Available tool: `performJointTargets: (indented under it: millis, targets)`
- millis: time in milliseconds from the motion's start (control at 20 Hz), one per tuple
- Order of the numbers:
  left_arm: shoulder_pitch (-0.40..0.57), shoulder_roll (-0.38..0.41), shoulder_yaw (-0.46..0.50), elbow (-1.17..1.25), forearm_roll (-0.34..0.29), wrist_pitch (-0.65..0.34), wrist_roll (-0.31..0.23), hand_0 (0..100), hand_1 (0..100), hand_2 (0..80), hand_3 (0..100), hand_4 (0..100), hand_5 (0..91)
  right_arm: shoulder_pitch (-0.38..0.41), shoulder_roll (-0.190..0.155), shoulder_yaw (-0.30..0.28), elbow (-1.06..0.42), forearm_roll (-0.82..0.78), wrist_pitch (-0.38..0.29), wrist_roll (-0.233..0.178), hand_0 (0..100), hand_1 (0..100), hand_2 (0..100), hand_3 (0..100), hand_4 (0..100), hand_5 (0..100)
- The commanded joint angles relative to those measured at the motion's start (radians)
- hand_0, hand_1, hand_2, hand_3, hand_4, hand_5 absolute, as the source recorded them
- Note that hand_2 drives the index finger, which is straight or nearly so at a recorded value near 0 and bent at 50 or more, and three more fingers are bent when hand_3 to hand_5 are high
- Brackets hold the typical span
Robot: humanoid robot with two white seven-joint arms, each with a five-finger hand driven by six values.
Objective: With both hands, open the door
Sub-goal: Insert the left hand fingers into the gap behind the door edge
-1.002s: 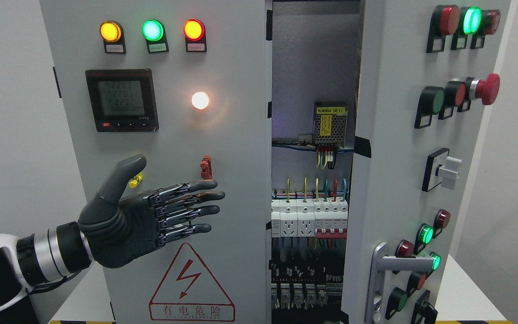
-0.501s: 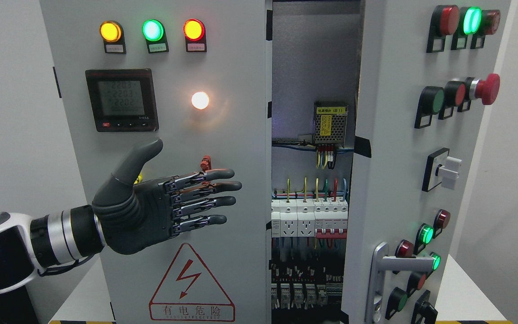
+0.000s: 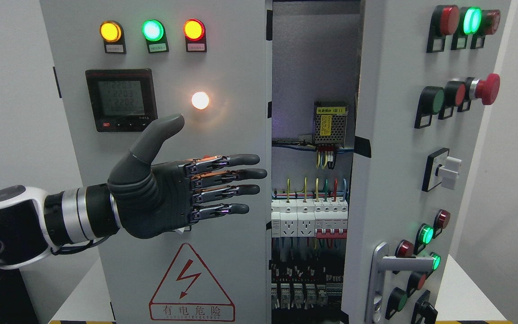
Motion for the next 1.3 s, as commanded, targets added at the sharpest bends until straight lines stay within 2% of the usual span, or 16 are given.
performJointTargets:
  millis: [0,150,250,801,1252]
  targets:
    - [-0.03,-0.151,-0.086,0.101,0.02,0.0,0.001,0,0,0.0,0,4,0.0,0.0,0.0,0.0,0.0,0.011,0.001,0.005,0,0,0,0,0,0]
    - [-0.03,-0.273,-0.077,0.207,0.02,0.001,-0.002,0,0,0.0,0,4,0.0,0.0,0.0,0.0,0.0,0.011,-0.001,0.003,0,0,0,0,0,0]
    - [-0.03,-0.303,-0.076,0.212,0.021,0.001,-0.002,0,0,0.0,0,4,0.0,0.0,0.0,0.0,0.0,0.011,0.001,0.005,0,0,0,0,0,0]
    - [0.005,-0.401,0.091,0.213,0.029,0.055,-0.002,0,0,0.0,0,4,0.0,0.0,0.0,0.0,0.0,0.011,-0.001,0.003,0,0,0,0,0,0]
    - [0.033,-0.458,0.135,0.219,0.029,0.057,-0.002,0,0,0.0,0,4,0.0,0.0,0.0,0.0,0.0,0.011,-0.001,0.005,0,0,0,0,0,0]
